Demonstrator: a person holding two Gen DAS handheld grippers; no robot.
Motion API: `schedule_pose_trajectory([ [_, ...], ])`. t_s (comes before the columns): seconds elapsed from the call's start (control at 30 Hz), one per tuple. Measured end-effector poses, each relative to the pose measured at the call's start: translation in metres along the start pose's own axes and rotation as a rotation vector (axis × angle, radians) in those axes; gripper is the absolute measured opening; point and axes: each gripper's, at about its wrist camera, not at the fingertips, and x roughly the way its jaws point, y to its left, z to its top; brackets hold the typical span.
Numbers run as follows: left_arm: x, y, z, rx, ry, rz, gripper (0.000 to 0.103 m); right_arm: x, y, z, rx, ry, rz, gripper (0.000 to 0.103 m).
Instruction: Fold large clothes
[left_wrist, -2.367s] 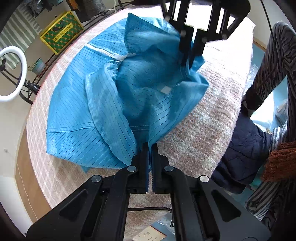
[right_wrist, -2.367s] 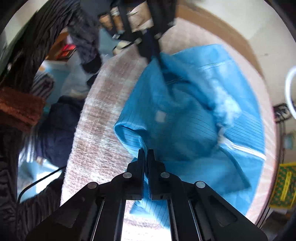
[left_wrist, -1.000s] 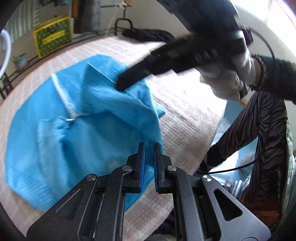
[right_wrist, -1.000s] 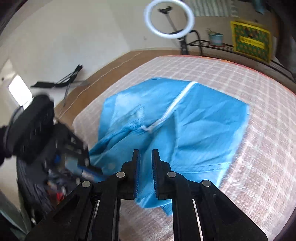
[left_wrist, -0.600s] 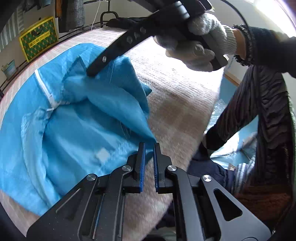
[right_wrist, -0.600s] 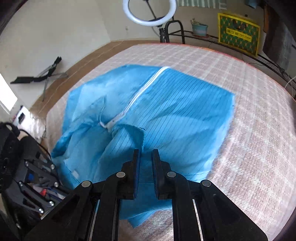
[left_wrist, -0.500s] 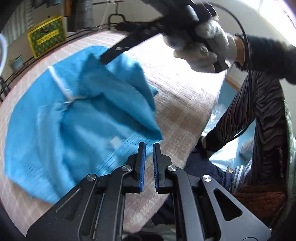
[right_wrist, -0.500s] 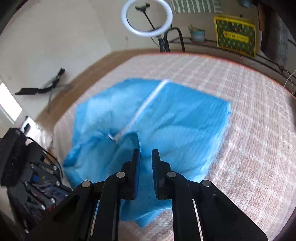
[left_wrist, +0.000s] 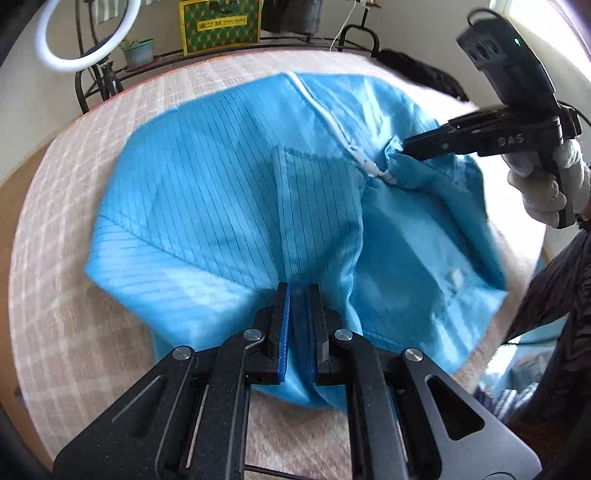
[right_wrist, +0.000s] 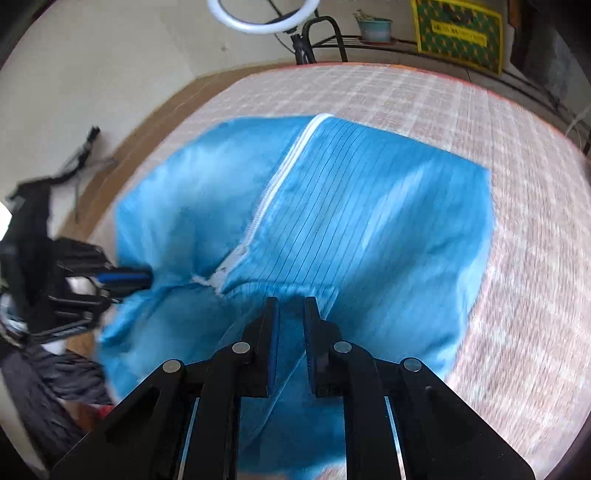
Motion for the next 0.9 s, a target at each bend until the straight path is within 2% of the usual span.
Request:
schedule_pose_trajectory([
  [0.03,-0.012,0.005,-0.002,-0.019,-0.031,-0.004,0.006,-0.017,-0.006,-0.004,0.037,-0.023,0.023,0.012],
  [0.1,-0.034,0.021,-0.002,-0.083,-0.092,0.010,0.013,-0.055,-0.021,-0.014,0.121,-0.090,0.028,0.034],
  [0.13,-0.045,0.038,-0.002,-0.158,-0.129,0.012,0.036,-0.070,-0.030,-0.021,0.173,-0.123,0.019,0.060],
  [0.17,-0.050,0.052,-0.001,-0.209,-0.148,0.022,0.057,-0.082,-0.038,-0.030,0.225,-0.152,0.026,0.069],
  [0.23,-0.054,0.083,-0.002,-0.321,-0.174,0.065,0.060,-0.088,-0.049,-0.050,0.308,-0.139,0.045,0.068],
  [0.33,-0.039,0.112,-0.002,-0.392,-0.106,0.067,0.060,-0.068,-0.053,-0.067,0.346,-0.064,0.063,0.055],
  [0.37,-0.033,0.119,-0.004,-0.421,-0.085,0.064,0.060,-0.060,-0.052,-0.071,0.345,-0.041,0.053,0.055],
  [0.43,-0.022,0.135,-0.005,-0.508,-0.067,-0.009,0.060,-0.048,-0.052,-0.074,0.335,-0.014,0.011,0.055],
  [0.47,-0.016,0.139,-0.007,-0.543,-0.057,-0.051,0.060,-0.042,-0.053,-0.077,0.344,-0.003,0.014,0.049],
  [0.5,-0.014,0.142,-0.008,-0.565,-0.056,-0.082,0.060,-0.038,-0.056,-0.079,0.366,0.004,0.039,0.043],
  [0.53,-0.012,0.145,-0.008,-0.583,-0.060,-0.118,0.055,-0.033,-0.061,-0.079,0.397,0.010,0.090,0.026],
  [0.57,-0.011,0.147,-0.008,-0.590,-0.064,-0.135,0.033,-0.030,-0.063,-0.079,0.418,0.008,0.126,0.007],
  [0.63,-0.009,0.146,-0.003,-0.597,-0.057,-0.172,0.003,-0.032,-0.066,-0.077,0.424,-0.019,0.143,0.004],
  [0.73,-0.021,0.135,0.000,-0.571,-0.079,-0.214,0.001,-0.046,-0.059,-0.074,0.393,-0.049,0.141,0.002],
  [0.8,-0.030,0.130,-0.004,-0.578,-0.079,-0.263,0.000,-0.054,-0.054,-0.076,0.401,-0.059,0.178,0.001],
  [0.83,-0.030,0.129,-0.008,-0.582,-0.068,-0.263,0.000,-0.058,-0.055,-0.081,0.415,-0.064,0.200,0.000],
  [0.9,-0.017,0.131,-0.015,-0.562,-0.013,-0.210,0.000,-0.053,-0.060,-0.094,0.453,-0.050,0.223,0.000],
])
